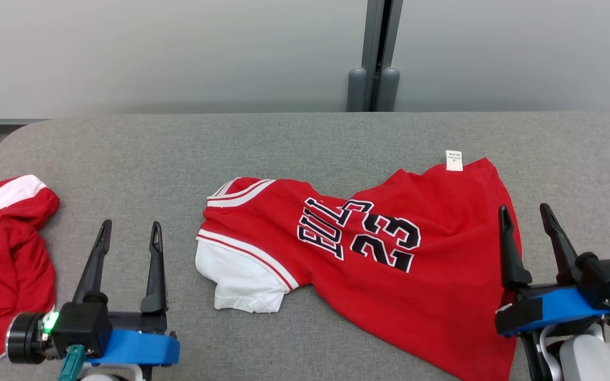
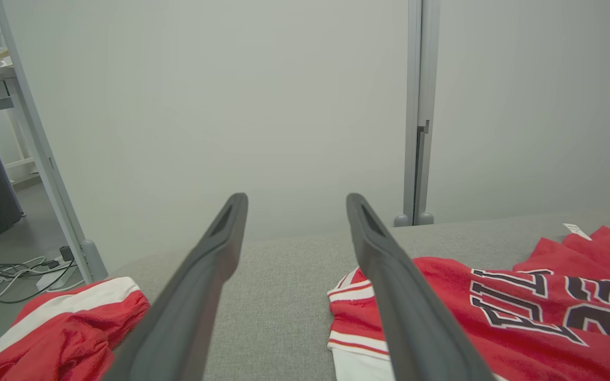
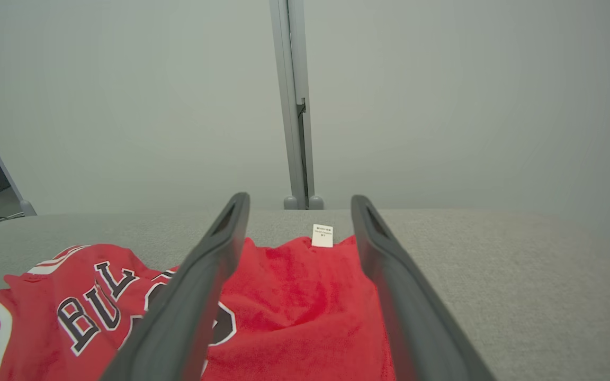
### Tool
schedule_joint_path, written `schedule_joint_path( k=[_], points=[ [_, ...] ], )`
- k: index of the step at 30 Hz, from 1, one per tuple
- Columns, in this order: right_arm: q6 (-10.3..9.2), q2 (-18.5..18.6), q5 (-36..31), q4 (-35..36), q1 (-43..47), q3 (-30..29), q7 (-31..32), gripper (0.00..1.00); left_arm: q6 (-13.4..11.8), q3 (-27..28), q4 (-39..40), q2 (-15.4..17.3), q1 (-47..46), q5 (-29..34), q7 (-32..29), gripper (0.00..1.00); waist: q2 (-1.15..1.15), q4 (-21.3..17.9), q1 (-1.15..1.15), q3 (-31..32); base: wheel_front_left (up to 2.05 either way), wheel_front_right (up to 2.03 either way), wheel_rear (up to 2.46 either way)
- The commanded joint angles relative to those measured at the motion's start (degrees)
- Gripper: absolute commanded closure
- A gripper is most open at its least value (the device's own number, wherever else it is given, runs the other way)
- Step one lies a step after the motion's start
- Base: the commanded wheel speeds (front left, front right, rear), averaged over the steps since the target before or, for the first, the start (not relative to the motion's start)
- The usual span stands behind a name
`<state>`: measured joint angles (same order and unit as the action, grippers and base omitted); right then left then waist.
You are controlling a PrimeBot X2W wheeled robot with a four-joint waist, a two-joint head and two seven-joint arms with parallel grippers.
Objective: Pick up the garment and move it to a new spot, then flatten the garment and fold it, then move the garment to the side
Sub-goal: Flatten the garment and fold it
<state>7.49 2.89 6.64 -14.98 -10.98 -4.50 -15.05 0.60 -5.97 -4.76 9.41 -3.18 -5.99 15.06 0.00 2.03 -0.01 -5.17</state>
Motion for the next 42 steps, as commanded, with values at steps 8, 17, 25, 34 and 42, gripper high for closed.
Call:
schedule_joint_path(
  k=[8,17,25,34,42],
  points=[
    [0.01,0.0,0.3,-1.9,3.3,-1.3,-0.2,0.00,1.3,2.9,-0.3,-1.2,4.8,2.1,0.1,0.00,0.00,0.5,0.01,1.7,0.00,0.00,0.00],
    [0.01,2.1,-2.5,-4.2,-2.1,-1.4,1.5,0.00,2.1,4.2,-0.4,-2.3,4.0,3.0,0.2,0.00,0.00,0.2,0.01,0.9,0.00,0.00,0.00],
    [0.01,7.4,-4.1,-12.3,-9.9,-2.6,7.9,0.00,2.9,3.7,-0.3,-3.6,2.2,3.5,0.2,0.00,0.00,1.6,0.01,-1.0,0.00,0.00,0.00],
    [0.01,10.5,-4.2,-26.3,-14.8,-3.3,11.6,0.00,3.5,4.2,-0.7,-4.4,0.0,3.3,0.2,0.00,0.00,3.1,0.01,-3.9,0.00,0.00,0.00],
    [0.01,11.2,-4.3,-37.2,-18.7,-2.1,11.3,0.00,3.9,4.1,-1.0,-5.1,-1.6,3.8,0.2,0.00,0.00,4.0,0.01,-5.8,0.00,0.00,0.00]
  ],
)
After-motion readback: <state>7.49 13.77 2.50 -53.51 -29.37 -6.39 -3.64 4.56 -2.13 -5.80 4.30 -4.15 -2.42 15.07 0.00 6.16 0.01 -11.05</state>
